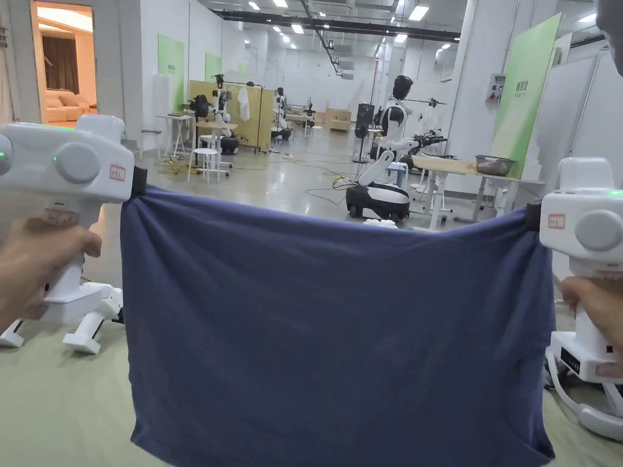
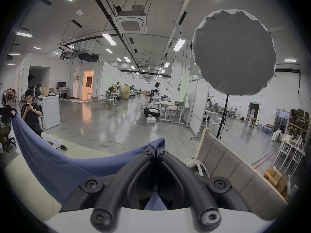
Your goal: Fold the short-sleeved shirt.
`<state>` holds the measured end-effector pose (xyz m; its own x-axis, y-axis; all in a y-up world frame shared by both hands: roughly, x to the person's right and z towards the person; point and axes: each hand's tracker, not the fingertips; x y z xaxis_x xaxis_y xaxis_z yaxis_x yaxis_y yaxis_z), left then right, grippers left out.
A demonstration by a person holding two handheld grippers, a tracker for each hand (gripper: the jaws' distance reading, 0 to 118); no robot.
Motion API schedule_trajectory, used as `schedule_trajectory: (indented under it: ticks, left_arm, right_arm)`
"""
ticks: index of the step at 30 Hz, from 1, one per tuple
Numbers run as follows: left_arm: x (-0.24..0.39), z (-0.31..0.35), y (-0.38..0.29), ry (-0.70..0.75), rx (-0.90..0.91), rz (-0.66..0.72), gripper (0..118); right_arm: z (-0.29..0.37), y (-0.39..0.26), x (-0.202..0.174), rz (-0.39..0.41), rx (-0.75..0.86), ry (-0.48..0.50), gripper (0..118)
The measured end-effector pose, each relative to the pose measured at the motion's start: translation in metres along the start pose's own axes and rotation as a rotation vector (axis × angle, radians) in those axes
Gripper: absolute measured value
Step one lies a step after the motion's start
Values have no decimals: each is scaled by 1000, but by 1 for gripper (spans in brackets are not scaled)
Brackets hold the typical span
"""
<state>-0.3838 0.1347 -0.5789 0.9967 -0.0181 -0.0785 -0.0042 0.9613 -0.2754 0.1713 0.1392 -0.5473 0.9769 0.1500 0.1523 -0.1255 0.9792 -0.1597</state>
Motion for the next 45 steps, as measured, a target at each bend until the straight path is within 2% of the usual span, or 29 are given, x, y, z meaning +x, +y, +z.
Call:
schedule_trajectory:
  ticks: [8, 14, 28, 37, 45]
  left_arm:
    - [5, -9, 45, 29, 54, -43, 4]
    - [12, -19, 35, 38, 52, -45, 4]
    - [9, -22, -118, -33, -93, 25, 4]
    - [-11, 52, -186, -56, -72, 82, 4]
    - [-19, 125, -267, -72, -129, 47, 4]
  right_arm:
    - [-12, 44, 3, 23, 30, -32, 3]
    - [-13, 41, 0, 31, 39, -44, 3]
    - [14, -94, -14, 35, -96, -10, 3]
    - [76, -152, 3, 33, -124, 8, 3]
    - [169, -232, 10, 32, -193, 31, 3]
